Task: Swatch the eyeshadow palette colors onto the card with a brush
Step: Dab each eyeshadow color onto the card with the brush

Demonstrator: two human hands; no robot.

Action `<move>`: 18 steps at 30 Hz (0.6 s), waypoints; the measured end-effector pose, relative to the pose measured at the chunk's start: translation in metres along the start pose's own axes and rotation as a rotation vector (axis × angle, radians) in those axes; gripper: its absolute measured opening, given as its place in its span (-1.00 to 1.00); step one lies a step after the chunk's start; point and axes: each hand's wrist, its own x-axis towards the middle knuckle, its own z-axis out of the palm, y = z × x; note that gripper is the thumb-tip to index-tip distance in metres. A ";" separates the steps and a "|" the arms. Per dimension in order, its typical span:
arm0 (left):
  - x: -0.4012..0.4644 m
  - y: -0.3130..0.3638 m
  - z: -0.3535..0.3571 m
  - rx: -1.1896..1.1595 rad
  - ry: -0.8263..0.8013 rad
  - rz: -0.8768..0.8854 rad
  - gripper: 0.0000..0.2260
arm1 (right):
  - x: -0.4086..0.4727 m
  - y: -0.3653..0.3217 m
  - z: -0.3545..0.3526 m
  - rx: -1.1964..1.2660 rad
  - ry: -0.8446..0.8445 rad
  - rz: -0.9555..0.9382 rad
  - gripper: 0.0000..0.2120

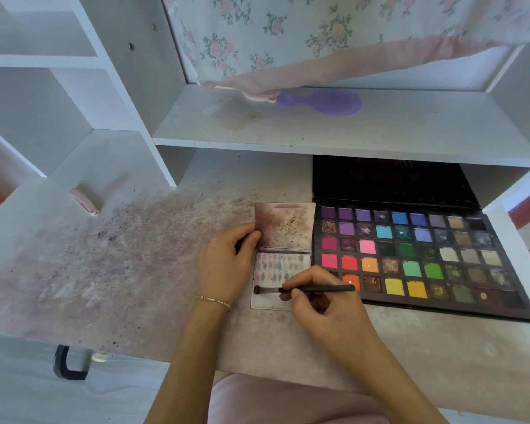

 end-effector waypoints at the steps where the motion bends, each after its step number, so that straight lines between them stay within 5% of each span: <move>1: 0.000 0.000 0.000 0.000 -0.001 -0.001 -0.87 | 0.000 0.000 0.000 -0.001 -0.002 0.002 -0.77; 18: 0.002 -0.001 0.001 0.017 -0.029 0.002 -0.83 | -0.013 0.000 -0.017 0.299 0.143 -0.136 -0.75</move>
